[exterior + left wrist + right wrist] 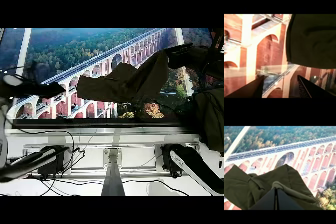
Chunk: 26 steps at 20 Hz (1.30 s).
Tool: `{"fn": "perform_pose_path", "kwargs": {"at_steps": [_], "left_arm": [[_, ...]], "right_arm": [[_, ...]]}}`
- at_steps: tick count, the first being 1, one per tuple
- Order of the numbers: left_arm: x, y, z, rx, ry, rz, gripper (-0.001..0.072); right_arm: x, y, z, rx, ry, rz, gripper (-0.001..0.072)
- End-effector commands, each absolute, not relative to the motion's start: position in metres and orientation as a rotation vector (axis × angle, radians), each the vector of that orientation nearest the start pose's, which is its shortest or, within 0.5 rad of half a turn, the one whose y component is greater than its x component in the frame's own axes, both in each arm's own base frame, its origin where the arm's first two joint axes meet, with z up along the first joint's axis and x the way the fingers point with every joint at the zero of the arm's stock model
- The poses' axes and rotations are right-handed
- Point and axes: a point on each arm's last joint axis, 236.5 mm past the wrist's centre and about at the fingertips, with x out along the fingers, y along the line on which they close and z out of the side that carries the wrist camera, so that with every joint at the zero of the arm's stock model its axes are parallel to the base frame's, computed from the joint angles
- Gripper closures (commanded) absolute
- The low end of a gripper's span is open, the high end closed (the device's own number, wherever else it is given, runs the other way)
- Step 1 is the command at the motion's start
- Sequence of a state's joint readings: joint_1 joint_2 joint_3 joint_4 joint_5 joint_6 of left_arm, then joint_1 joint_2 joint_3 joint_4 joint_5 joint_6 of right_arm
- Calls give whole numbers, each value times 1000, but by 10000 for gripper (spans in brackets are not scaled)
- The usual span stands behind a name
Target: Fold the clothes and pants, and hang the long-sleeved shirts on hangers.
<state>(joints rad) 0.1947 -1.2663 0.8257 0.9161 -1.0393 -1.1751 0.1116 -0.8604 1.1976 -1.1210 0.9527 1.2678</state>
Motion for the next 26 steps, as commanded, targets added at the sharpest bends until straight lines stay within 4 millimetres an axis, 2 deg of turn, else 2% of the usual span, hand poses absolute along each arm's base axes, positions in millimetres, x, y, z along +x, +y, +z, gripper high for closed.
{"fn": "perform_pose_path", "kwargs": {"at_steps": [1, 4, 7, 8, 9, 10, 11, 13, 14, 16, 17, 18, 20, 22, 23, 25, 26], "left_arm": [[350, -109, -94, -472, 1294, -436, 226], [367, -122, -115, -499, 1265, -407, 230], [371, -122, -122, -511, 1259, -387, 235], [372, -122, -121, -510, 1257, -388, 322], [372, -122, -121, -511, 1257, -387, 492], [372, -122, -120, -512, 1256, -388, 621], [373, -123, -118, -514, 1252, -392, 696], [382, -124, -100, -501, 1217, -425, 696], [392, -124, -79, -464, 1169, -469, 695], [418, -118, -17, -391, 1027, -540, 696], [432, -109, 24, -362, 937, -548, 696], [445, -97, 72, -327, 825, -539, 696], [454, -67, 176, -249, 588, -489, 696], [439, -36, 273, -171, 360, -406, 696], [426, -22, 312, -141, 259, -352, 696], [387, 3, 379, -87, 70, -234, 695], [366, 10, 404, -62, 1, -192, 696]], "right_arm": [[362, 125, 232, 40, 566, 471, 703], [362, 125, 232, 40, 566, 471, 703], [362, 125, 232, 40, 566, 471, 703], [362, 125, 232, 40, 566, 471, 704], [362, 125, 232, 40, 566, 471, 703], [362, 125, 232, 41, 565, 471, 703], [362, 125, 232, 40, 565, 470, 703], [364, 123, 233, 32, 557, 461, 703], [367, 119, 235, 19, 543, 445, 703], [378, 107, 243, -20, 488, 395, 703], [383, 101, 251, -41, 450, 368, 703], [388, 94, 262, -67, 409, 340, 704], [393, 84, 290, -109, 328, 300, 704], [391, 79, 319, -137, 268, 280, 704], [389, 77, 333, -145, 240, 269, 704], [379, 76, 360, -121, 185, 264, 703], [372, 77, 371, -112, 165, 269, 703]]}}
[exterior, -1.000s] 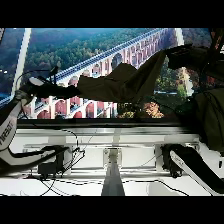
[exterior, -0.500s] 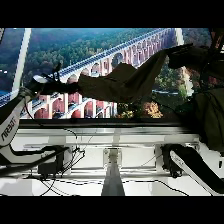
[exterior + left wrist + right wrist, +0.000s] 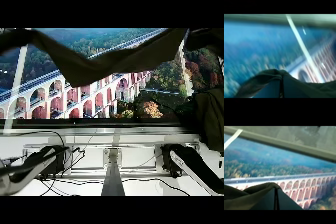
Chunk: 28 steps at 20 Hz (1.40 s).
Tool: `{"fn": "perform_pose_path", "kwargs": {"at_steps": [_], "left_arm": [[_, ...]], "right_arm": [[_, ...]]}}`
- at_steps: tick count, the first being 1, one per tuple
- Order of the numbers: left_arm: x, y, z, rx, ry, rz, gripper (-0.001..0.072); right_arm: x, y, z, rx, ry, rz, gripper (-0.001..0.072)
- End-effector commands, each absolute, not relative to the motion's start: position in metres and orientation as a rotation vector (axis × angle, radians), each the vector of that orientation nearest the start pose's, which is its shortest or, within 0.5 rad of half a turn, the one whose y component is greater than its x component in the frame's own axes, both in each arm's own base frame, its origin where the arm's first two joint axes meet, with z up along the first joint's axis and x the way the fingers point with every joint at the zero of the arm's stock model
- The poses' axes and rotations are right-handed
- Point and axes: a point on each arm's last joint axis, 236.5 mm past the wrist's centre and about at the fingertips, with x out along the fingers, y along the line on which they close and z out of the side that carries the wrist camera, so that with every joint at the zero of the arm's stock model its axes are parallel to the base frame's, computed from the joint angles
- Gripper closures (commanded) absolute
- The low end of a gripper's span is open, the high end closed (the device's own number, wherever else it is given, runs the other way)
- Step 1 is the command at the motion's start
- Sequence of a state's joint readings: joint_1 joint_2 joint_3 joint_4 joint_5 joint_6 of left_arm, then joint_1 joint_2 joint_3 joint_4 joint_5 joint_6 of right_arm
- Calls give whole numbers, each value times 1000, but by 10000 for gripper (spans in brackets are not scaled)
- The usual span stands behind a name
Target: Fold the clothes and pants, and hang the long-sleeved shirts on hangers.
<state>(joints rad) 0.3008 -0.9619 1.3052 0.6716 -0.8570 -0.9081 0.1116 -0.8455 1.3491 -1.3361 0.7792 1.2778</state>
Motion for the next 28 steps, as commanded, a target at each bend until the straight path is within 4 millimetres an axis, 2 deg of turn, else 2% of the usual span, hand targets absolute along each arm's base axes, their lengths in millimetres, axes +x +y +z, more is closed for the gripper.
{"fn": "perform_pose_path", "kwargs": {"at_steps": [1, 3, 5, 6, 7, 8, 10, 11, 14, 16, 17, 19, 20, 22, 23, 24, 25, 26, 28], "left_arm": [[344, 14, 427, -35, -67, -150, 695], [304, 21, 463, 24, -182, -63, 696], [272, 29, 483, 104, -249, 33, 696], [266, 33, 484, 105, -248, 63, 697], [265, 35, 477, 76, -216, 72, 697], [271, 38, 460, 48, -148, 71, 697], [297, 43, 403, -74, 54, 33, 697], [314, 43, 365, -144, 174, -2, 697], [370, 25, 245, -271, 486, -133, 697], [406, 2, 173, -271, 634, -217, 696], [421, -10, 145, -280, 696, -249, 696], [452, -28, 102, -287, 743, -263, 696], [466, -34, 89, -283, 736, -254, 696], [482, -39, 73, -276, 726, -239, 694], [484, -38, 69, -278, 730, -234, 657], [483, -37, 66, -273, 740, -233, 466], [478, -34, 62, -269, 768, -237, 136], [469, -30, 55, -268, 812, -245, 6], [443, -22, 38, -274, 937, -273, 15]], "right_arm": [[363, 77, 381, -112, 144, 271, 704], [337, 81, 397, -92, 114, 300, 703], [309, 84, 399, -95, 132, 327, 703], [297, 84, 393, -106, 164, 337, 703], [288, 86, 382, -116, 214, 351, 704], [282, 87, 366, -125, 284, 367, 704], [279, 90, 322, -139, 450, 395, 704], [285, 91, 306, -125, 494, 395, 704], [329, 92, 244, -78, 567, 366, 704], [362, 91, 190, -18, 630, 328, 703], [373, 90, 162, 6, 671, 310, 703], [390, 89, 116, 35, 754, 287, 703], [397, 90, 100, 46, 787, 279, 703], [407, 90, 80, 50, 819, 271, 704], [409, 90, 74, 50, 832, 270, 703], [409, 90, 71, 49, 841, 270, 703], [409, 89, 70, 47, 843, 269, 704], [409, 90, 71, 47, 840, 269, 703], [409, 90, 71, 47, 841, 270, 703]]}}
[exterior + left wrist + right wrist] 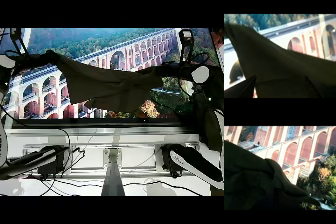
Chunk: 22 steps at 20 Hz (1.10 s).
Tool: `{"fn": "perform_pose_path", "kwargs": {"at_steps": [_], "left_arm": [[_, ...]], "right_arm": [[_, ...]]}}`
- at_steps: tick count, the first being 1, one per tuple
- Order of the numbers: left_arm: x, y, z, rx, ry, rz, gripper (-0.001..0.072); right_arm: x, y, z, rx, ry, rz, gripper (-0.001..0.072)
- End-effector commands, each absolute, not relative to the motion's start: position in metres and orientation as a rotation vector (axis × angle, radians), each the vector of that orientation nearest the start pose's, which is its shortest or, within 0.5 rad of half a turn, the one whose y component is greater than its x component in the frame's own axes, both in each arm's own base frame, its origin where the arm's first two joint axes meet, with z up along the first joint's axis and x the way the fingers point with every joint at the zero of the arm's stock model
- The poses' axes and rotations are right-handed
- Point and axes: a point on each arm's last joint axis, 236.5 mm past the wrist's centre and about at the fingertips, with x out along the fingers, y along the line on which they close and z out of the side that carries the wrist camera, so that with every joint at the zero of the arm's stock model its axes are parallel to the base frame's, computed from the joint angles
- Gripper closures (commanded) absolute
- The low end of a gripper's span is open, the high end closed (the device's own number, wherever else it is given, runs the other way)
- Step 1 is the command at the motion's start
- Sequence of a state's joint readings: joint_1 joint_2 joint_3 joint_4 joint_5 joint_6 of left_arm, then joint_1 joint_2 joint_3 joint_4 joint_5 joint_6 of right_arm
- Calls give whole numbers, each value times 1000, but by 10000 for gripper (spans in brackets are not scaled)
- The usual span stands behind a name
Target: Fold the clothes and pants, and hang the long-sleeved shirts on hangers.
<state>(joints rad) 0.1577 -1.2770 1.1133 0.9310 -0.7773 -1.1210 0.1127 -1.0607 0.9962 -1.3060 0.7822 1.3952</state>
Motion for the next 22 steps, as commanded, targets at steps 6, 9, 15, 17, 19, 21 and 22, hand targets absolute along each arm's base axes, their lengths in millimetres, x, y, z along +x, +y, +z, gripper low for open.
{"fn": "perform_pose_path", "kwargs": {"at_steps": [6, 9, 15, 17, 19, 21, 22], "left_arm": [[344, 2, -30, -495, 1312, -245, 138], [306, -30, -64, -679, 1388, -299, 137], [288, -67, -106, -719, 1339, -326, 137], [294, -70, -110, -687, 1320, -314, 147], [299, -74, -112, -652, 1308, -312, 330], [305, -75, -114, -623, 1287, -298, 373], [308, -73, -115, -613, 1274, -285, 373]], "right_arm": [[408, 90, 70, 49, 847, 272, 704], [407, 90, 70, 48, 847, 272, 703], [407, 90, 70, 49, 848, 272, 703], [407, 90, 70, 49, 848, 272, 703], [407, 91, 70, 53, 848, 273, 703], [406, 94, 71, 70, 851, 280, 703], [406, 94, 71, 75, 851, 282, 703]]}}
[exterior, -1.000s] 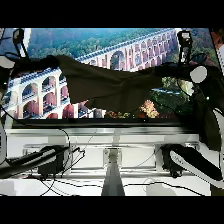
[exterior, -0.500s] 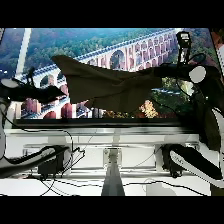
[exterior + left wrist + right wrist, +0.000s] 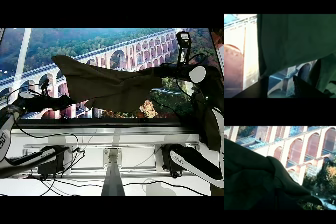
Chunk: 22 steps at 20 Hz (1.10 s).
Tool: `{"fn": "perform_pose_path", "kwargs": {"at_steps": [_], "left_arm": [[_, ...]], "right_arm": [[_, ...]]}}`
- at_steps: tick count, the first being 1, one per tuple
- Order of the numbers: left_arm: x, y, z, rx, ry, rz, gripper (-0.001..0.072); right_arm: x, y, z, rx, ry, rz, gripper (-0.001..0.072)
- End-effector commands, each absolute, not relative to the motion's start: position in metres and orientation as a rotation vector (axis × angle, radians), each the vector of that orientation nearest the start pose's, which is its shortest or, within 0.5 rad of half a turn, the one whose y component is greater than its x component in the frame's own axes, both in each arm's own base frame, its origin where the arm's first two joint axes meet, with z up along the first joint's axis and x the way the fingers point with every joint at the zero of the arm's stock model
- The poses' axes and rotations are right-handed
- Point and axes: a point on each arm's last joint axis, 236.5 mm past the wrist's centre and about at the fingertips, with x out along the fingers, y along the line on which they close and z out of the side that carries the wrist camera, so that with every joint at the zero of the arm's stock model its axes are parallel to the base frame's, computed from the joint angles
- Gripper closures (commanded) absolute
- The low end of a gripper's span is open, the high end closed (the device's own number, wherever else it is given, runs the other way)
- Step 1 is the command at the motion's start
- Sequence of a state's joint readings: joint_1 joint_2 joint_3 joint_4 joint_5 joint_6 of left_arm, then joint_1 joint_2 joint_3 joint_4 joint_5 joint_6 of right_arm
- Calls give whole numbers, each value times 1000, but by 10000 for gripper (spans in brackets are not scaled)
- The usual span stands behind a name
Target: Fold the clothes and pants, and hang the long-sleeved shirts on hangers.
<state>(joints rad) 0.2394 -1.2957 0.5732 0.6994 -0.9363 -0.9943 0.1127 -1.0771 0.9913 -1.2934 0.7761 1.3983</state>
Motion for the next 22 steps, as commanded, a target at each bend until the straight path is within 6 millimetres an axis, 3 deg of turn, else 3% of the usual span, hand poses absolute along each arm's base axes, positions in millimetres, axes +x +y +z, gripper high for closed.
{"fn": "perform_pose_path", "kwargs": {"at_steps": [1, 5, 22], "left_arm": [[313, -71, -115, -616, 1257, -271, 374], [327, -65, -113, -642, 1202, -226, 374], [327, -64, -113, -545, 1182, -286, 368]], "right_arm": [[406, 94, 71, 75, 851, 282, 703], [405, 94, 70, 74, 858, 283, 703], [405, 95, 70, 74, 858, 283, 704]]}}
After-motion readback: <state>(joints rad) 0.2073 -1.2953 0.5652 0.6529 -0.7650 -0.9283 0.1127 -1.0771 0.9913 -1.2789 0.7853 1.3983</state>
